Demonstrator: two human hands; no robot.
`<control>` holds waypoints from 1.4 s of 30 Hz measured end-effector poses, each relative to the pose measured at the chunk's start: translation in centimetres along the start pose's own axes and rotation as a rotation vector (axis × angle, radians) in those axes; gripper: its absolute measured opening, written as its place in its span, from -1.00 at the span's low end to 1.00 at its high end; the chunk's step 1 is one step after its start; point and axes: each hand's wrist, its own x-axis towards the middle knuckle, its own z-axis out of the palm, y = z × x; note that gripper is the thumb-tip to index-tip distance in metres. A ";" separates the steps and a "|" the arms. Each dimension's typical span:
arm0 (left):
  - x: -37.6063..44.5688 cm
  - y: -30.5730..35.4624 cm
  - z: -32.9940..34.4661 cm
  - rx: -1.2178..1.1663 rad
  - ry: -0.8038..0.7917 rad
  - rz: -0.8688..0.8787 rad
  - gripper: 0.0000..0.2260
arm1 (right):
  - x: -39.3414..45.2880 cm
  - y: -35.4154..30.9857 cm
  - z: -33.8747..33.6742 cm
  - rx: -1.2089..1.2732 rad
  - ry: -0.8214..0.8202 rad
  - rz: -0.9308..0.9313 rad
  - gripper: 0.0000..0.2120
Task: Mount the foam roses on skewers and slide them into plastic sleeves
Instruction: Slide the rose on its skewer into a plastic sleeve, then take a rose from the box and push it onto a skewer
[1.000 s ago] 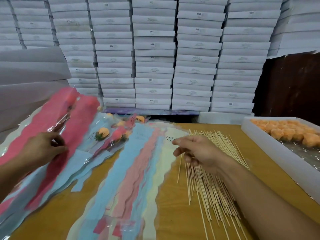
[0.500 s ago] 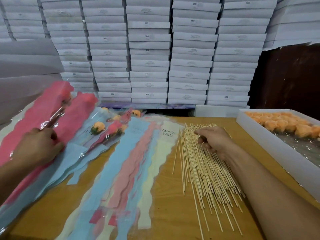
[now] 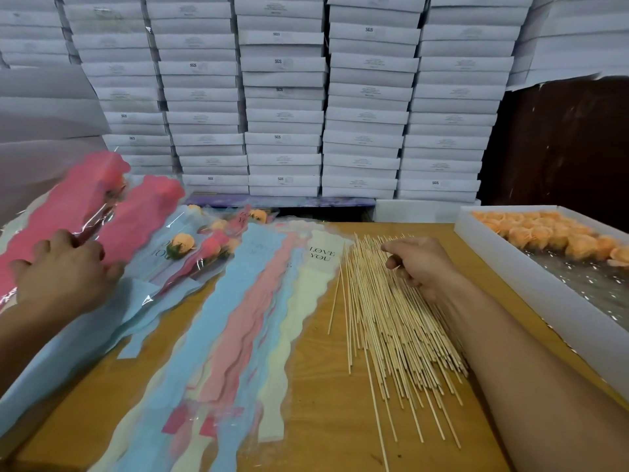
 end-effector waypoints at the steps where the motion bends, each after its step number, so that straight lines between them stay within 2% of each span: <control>1: -0.7 1.5 -1.3 -0.035 0.004 -0.023 -0.48 | 0.0 0.1 -0.2 -0.054 0.027 -0.022 -0.88; 4: -3.0 7.9 -6.1 -0.148 0.018 -0.018 -0.58 | 0.1 0.5 -0.6 -0.332 0.116 -0.126 -0.90; 8: -5.6 16.8 -10.3 -0.452 0.003 0.110 -0.62 | 0.5 1.1 -0.9 -0.581 0.156 -0.195 -0.88; 10: -7.3 21.5 -11.6 -0.519 -0.032 0.206 -0.63 | 0.6 1.3 -1.0 -0.709 0.171 -0.213 -0.84; 13: -9.7 28.4 -12.8 -0.624 -0.110 0.329 -0.66 | 0.7 1.4 -1.3 -0.821 0.211 -0.217 -0.81; 16: -12.1 34.4 -12.9 -0.715 -0.230 0.340 -0.66 | 0.8 1.4 -1.6 -0.887 0.247 -0.195 -0.85; 19: -14.3 38.2 -12.3 -0.758 -0.259 0.330 -0.71 | 0.8 1.3 -1.8 -0.918 0.238 -0.190 -0.82; 25: -16.5 39.8 -11.5 -0.765 -0.161 0.406 -0.73 | 0.9 1.4 -2.2 -0.967 0.123 -0.156 -0.76; 29: -17.0 39.7 -11.6 -0.801 -0.147 0.451 -0.73 | 0.5 0.2 -2.8 -1.033 0.044 -0.203 -0.76; 33: -17.5 39.7 -11.5 -0.799 -0.155 0.484 -0.66 | 0.8 -2.1 -4.8 -1.004 0.123 -0.208 -0.76; 39: -17.7 40.0 -11.7 -0.802 -0.136 0.466 -0.68 | 1.9 -4.5 -10.4 -0.912 0.188 -0.172 -0.78; 42: -17.7 39.9 -11.5 -0.798 -0.141 0.465 -0.69 | 2.2 -3.8 -14.2 -1.081 0.233 -0.122 -0.83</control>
